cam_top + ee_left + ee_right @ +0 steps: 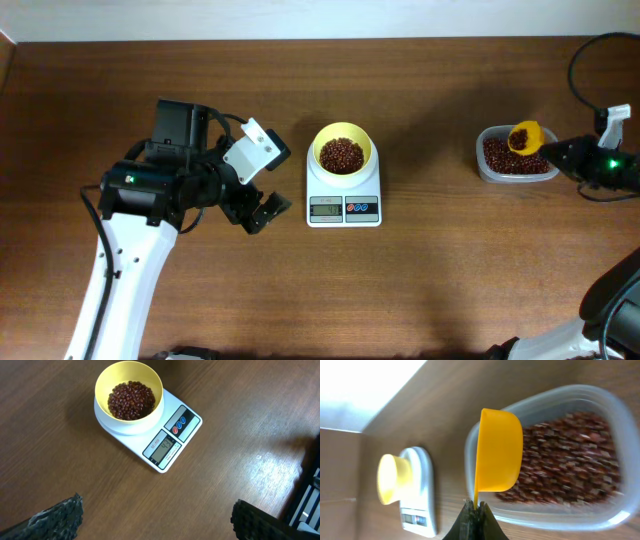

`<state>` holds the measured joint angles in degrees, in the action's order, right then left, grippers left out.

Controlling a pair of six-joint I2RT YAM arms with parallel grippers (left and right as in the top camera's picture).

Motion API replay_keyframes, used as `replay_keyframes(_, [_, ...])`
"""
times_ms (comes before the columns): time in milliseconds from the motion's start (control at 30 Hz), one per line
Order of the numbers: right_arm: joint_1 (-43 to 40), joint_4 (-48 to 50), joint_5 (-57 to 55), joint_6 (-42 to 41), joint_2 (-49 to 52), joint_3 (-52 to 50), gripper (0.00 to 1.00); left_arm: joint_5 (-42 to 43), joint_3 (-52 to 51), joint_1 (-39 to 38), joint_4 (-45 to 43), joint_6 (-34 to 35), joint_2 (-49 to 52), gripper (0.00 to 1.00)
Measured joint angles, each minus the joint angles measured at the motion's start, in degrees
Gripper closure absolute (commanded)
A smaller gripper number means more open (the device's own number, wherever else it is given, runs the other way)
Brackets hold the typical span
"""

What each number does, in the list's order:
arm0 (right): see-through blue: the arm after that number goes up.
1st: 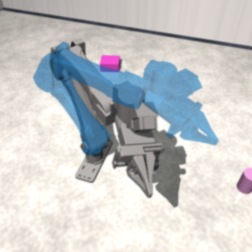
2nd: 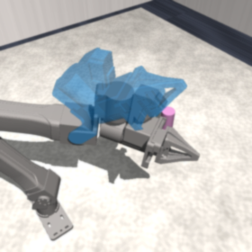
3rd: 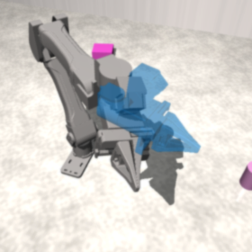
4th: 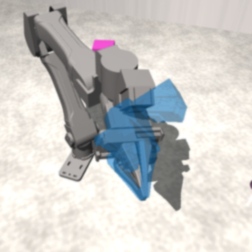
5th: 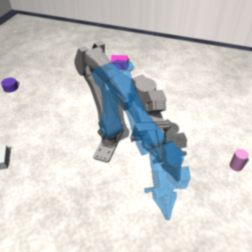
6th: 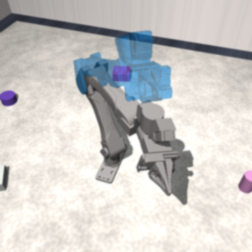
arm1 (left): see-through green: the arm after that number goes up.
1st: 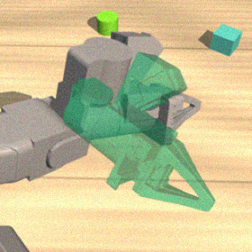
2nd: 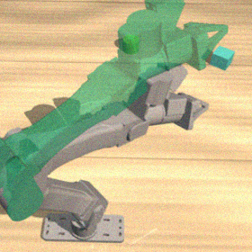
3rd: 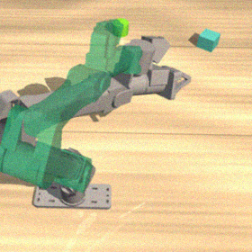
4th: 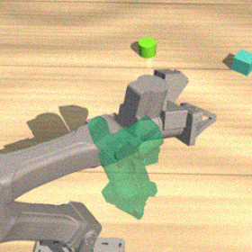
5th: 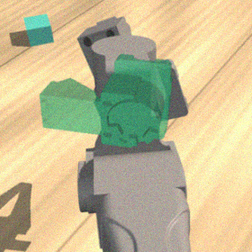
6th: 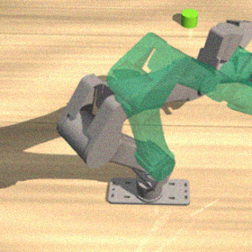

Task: Scoop item into bowl and weigh 50g on scale
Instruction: 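Move the scoop back right and dip it into the beans, then lift the scoop and carry it left to pour into the bowl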

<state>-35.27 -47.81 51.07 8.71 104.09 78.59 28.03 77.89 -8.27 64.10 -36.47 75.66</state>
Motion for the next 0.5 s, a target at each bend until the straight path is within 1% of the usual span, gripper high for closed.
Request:
replay_keyframes(100, [0.46, 0.00, 3.89, -0.20, 0.00, 0.00, 0.96, 0.00, 0.00, 0.00, 0.00, 0.00, 0.00, 0.01])
replay_keyframes(200, [3.13, 0.00, 5.68, -0.68, 0.00, 0.00, 0.96, 0.00, 0.00, 0.00, 0.00, 0.00, 0.00, 0.01])
replay_keyframes(333, [9.11, 0.07, 6.49, -1.01, 0.00, 0.00, 0.96, 0.00, 0.00, 0.00, 0.00, 0.00, 0.00, 0.01])
replay_keyframes(500, [19.06, 2.08, 7.13, -1.05, 0.00, 0.02, 0.96, 0.00, 0.00, 0.00, 0.00, 0.00, 0.00, 0.01])
